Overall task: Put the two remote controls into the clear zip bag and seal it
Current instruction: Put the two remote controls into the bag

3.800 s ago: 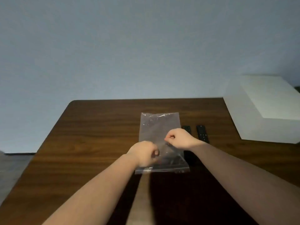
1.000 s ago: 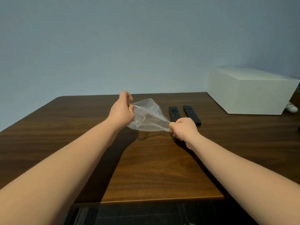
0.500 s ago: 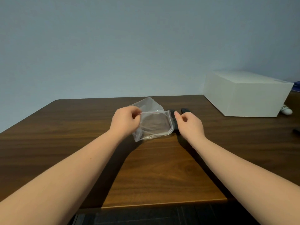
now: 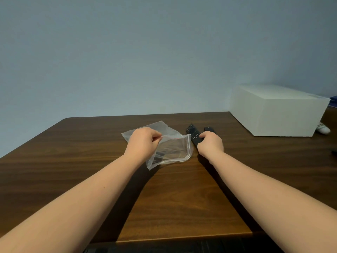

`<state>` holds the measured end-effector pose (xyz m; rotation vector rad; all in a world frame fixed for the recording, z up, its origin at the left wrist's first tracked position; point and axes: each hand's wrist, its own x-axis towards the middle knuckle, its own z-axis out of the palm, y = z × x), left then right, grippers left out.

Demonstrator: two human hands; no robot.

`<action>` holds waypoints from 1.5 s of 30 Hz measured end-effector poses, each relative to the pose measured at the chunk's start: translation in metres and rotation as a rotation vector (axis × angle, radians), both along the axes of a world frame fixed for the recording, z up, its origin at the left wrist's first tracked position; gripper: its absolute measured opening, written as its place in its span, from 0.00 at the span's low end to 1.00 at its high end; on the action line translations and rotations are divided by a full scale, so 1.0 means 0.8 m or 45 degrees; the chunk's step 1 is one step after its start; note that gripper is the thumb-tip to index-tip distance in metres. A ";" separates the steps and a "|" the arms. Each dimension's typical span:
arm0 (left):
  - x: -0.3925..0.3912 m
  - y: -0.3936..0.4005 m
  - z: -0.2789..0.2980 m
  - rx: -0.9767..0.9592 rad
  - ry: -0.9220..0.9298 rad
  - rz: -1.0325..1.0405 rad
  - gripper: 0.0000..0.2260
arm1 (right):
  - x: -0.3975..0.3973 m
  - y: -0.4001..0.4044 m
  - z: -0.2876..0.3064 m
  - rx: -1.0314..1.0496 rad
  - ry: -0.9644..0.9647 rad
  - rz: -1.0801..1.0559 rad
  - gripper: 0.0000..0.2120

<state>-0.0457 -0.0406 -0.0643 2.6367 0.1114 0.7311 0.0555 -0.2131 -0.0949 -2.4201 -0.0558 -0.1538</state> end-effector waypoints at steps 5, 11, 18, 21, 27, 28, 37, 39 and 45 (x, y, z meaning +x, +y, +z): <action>0.004 0.002 -0.007 -0.062 0.042 0.054 0.12 | -0.007 -0.021 0.005 0.690 -0.095 -0.095 0.18; 0.008 0.000 -0.011 -0.186 -0.002 0.162 0.10 | -0.058 -0.051 0.050 1.112 0.029 0.207 0.11; 0.009 -0.001 -0.008 -0.248 -0.084 0.275 0.08 | -0.121 -0.082 0.050 0.811 0.063 0.241 0.08; 0.009 -0.011 -0.008 -0.214 -0.082 0.202 0.08 | -0.118 -0.063 0.032 0.787 0.019 0.169 0.07; 0.010 -0.018 -0.006 -0.184 -0.085 0.140 0.08 | -0.094 -0.001 0.014 0.983 0.249 0.231 0.15; 0.010 -0.017 -0.005 -0.174 -0.087 0.139 0.08 | -0.091 0.008 0.013 0.979 0.319 0.277 0.19; 0.015 -0.008 -0.006 -0.158 -0.047 0.106 0.08 | -0.068 0.041 0.003 0.075 -0.006 0.482 0.19; 0.015 -0.005 -0.006 -0.158 -0.044 0.101 0.08 | -0.060 0.047 0.001 -0.060 -0.111 0.508 0.15; 0.018 0.002 -0.011 -0.156 -0.035 0.083 0.08 | -0.043 0.070 -0.012 -0.290 -0.217 0.587 0.11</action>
